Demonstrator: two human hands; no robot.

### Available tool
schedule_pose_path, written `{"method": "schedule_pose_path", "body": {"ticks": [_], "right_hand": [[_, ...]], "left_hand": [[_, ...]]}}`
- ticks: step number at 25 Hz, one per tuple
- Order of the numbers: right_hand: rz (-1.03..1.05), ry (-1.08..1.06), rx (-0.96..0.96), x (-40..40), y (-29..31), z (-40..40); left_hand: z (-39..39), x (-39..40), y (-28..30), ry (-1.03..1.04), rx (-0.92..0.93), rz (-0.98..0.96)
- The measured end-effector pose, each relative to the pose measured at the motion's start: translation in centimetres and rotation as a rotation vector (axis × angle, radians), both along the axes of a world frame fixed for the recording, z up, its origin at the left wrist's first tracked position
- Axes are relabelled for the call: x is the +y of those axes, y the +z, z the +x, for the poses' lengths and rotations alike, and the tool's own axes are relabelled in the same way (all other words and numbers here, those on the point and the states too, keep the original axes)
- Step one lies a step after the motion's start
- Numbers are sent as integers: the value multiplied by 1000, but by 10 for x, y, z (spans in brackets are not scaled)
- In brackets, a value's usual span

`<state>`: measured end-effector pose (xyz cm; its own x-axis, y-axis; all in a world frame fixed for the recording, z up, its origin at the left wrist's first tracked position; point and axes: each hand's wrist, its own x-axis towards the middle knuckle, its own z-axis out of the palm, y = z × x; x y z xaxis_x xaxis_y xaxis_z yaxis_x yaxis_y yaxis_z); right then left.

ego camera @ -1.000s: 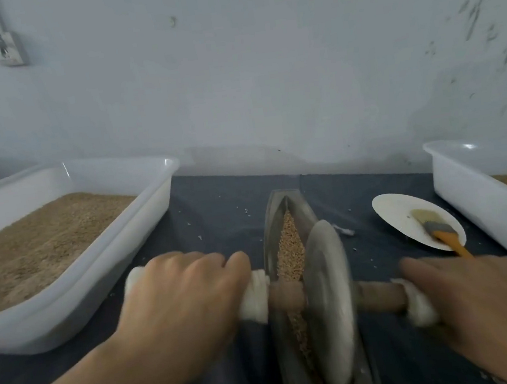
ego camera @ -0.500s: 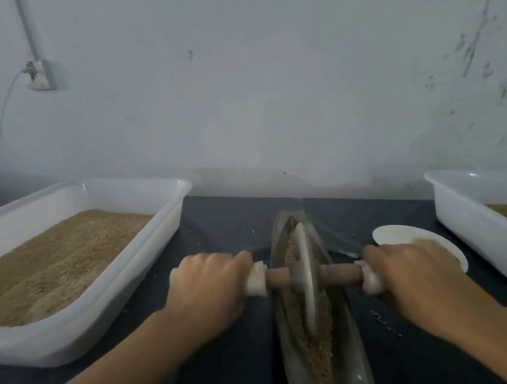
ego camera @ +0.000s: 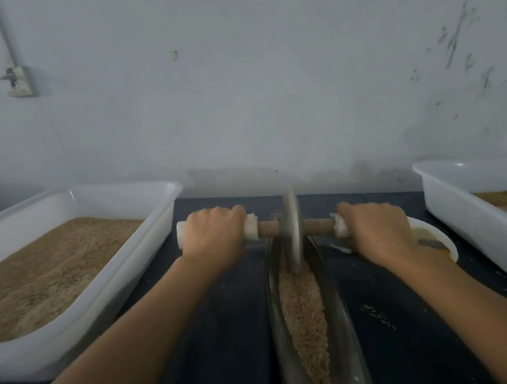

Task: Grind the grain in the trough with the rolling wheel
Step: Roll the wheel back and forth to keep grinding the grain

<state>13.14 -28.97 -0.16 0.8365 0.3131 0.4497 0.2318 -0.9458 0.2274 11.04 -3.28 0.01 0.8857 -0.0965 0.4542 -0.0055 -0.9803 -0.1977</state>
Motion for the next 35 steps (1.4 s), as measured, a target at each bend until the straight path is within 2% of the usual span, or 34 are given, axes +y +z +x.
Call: {"method": "schedule_pose_path", "body": {"ticks": [3,5,8,9,12,13,15,19,24,26,27,28,31,35], "right_hand": [[-84,36,-3,-4,4,-21],[-160,168,-28,-17,-2,-61],[-140,349,-146,-34,4,-113],[-122,359,-130,-39,5,-119],[-178,224,80,-25,8,-105],[-203,157,89,-18,4,-86],[-114,46,73,-6,0,-42],[-34,5,47,9,9,2],[10,148,174,-23,-14,-74],[-14,87,396,-34,-11,-99],[-23,43,465,-38,-11,-106],[-35,21,478,-38,-12,-108],[-39,95,263,-31,-21,-82],[-23,17,42,2,-3,-13]], "left_hand": [[-17,6,-9,-37,37,-51],[-63,17,-25,-106,85,-91],[-131,27,-30,-244,9,-49],[-139,31,-28,-274,-14,-29],[-122,20,-24,-143,88,62],[-102,14,-22,-69,106,50],[-52,5,-13,-10,71,28],[4,-2,11,-2,102,-19],[-83,5,-7,-154,97,26],[-126,8,-8,-328,-13,80],[-135,11,-8,-384,-78,80],[-135,12,-6,-362,-68,89],[-96,-2,-1,-153,39,144],[-11,-8,5,8,86,27]]}}
